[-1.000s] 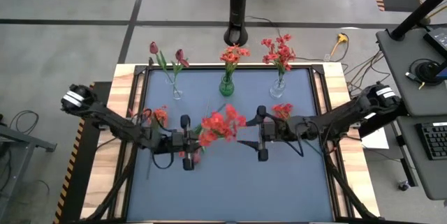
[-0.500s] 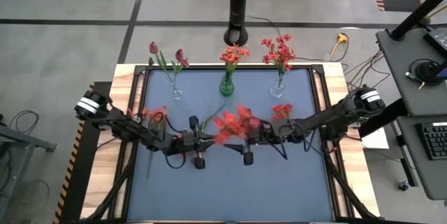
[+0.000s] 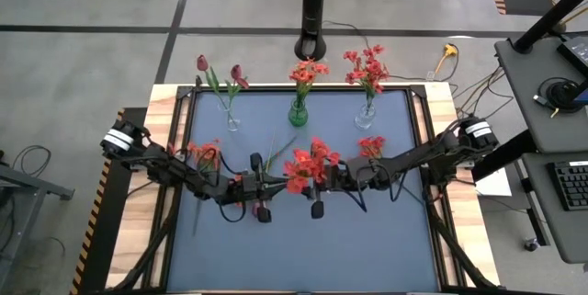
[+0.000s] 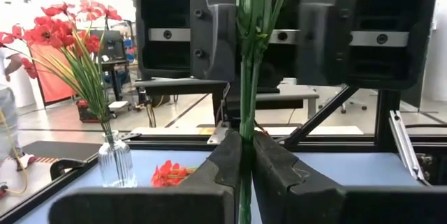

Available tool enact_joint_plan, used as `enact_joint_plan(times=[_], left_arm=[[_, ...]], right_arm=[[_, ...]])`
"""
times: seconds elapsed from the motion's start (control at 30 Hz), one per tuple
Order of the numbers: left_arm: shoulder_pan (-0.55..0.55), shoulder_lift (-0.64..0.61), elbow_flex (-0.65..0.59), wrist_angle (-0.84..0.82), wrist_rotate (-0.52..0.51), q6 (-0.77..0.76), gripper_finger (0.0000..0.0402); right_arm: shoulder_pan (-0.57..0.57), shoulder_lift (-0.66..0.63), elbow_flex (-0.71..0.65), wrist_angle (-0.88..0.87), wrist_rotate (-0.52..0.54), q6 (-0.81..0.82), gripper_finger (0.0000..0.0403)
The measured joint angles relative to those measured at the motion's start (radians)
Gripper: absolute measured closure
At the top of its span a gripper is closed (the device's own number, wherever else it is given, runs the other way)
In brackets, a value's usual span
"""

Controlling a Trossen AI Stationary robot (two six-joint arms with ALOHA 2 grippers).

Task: Sort flowers into vase by color
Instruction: Put the left red flowers into the right transparent vase

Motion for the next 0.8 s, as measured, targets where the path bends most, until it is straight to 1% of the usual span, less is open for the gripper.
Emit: enact_joint_plan(times=[0.13, 0.2, 0.33, 0.43, 0.5, 0.6, 0.73, 0.8], left_arm=[[0.0, -0.001, 0.0, 0.002, 0.0, -0.013, 0.0392], [0.0, -0.002, 0.0, 0.002, 0.0, -0.019, 0.0389], [0.0, -0.03, -0.003, -0.023, -0.002, -0.073, 0.0366], [0.0, -0.078, -0.004, -0.117, -0.005, -0.116, 0.0339], [0.001, -0.114, -0.004, -0.206, -0.01, -0.14, 0.032], [0.002, -0.178, 0.0, -0.365, -0.013, -0.182, 0.0299], [0.001, -0.272, 0.003, -0.538, -0.013, -0.222, 0.0283], [0.001, -0.322, 0.003, -0.588, -0.012, -0.224, 0.0279]], right_arm=[[-0.001, -0.003, -0.001, 0.0, 0.002, -0.015, 0.0356], [0.0, -0.003, -0.001, 0.0, 0.003, -0.017, 0.038], [-0.001, -0.02, -0.002, -0.019, 0.003, 0.006, 0.0379], [-0.005, -0.057, -0.002, -0.097, 0.003, 0.034, 0.0376], [-0.012, -0.096, -0.002, -0.176, 0.011, 0.05, 0.0376], [-0.031, -0.175, -0.003, -0.312, 0.05, 0.074, 0.0376], [-0.074, -0.285, -0.003, -0.508, 0.099, 0.105, 0.0375], [-0.099, -0.334, -0.003, -0.602, 0.132, 0.12, 0.0375]])
